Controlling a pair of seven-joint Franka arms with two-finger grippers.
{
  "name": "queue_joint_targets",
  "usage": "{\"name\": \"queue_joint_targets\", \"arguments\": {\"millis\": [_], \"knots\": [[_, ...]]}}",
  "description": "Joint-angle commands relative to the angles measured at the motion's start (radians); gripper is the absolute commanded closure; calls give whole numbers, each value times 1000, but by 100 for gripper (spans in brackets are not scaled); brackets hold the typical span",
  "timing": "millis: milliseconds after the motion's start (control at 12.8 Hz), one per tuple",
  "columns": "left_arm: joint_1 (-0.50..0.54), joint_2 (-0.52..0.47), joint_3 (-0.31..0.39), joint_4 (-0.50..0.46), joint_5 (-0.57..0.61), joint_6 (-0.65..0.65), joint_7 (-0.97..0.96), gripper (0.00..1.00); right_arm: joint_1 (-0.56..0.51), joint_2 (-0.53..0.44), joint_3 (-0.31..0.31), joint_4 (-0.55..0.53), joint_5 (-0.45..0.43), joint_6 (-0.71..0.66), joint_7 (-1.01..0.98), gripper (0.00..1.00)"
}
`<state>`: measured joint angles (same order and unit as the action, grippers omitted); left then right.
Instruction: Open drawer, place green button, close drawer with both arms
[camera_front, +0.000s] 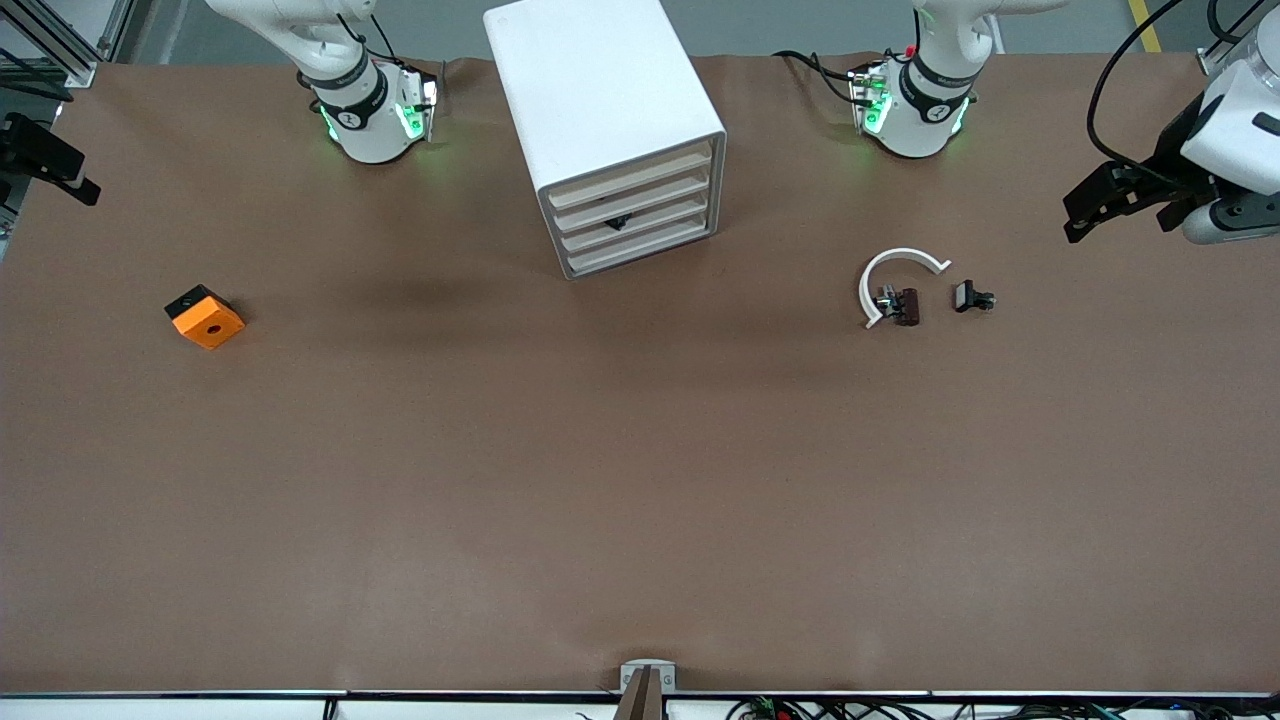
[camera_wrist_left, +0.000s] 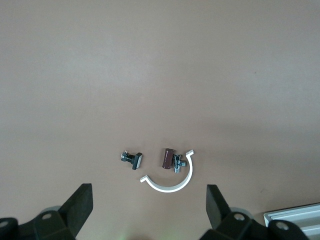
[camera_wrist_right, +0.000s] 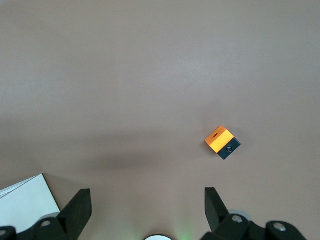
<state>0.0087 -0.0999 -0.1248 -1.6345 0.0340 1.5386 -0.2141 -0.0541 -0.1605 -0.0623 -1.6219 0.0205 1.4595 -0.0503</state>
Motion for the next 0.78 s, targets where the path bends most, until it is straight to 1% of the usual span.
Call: {"name": "queue_joint_targets", "arguments": {"millis": [0, 234, 701], "knots": [[8, 8, -1, 27, -14, -34, 22, 0, -15, -28, 12, -29, 13, 8, -5, 0], [5, 25, -2, 47, -11, -57, 22, 0, 37, -28, -28, -29, 9, 8, -5, 0], [5, 25, -2, 47, -8, -68, 24, 0, 39, -27, -33, -29, 4, 8, -5, 0]]}}
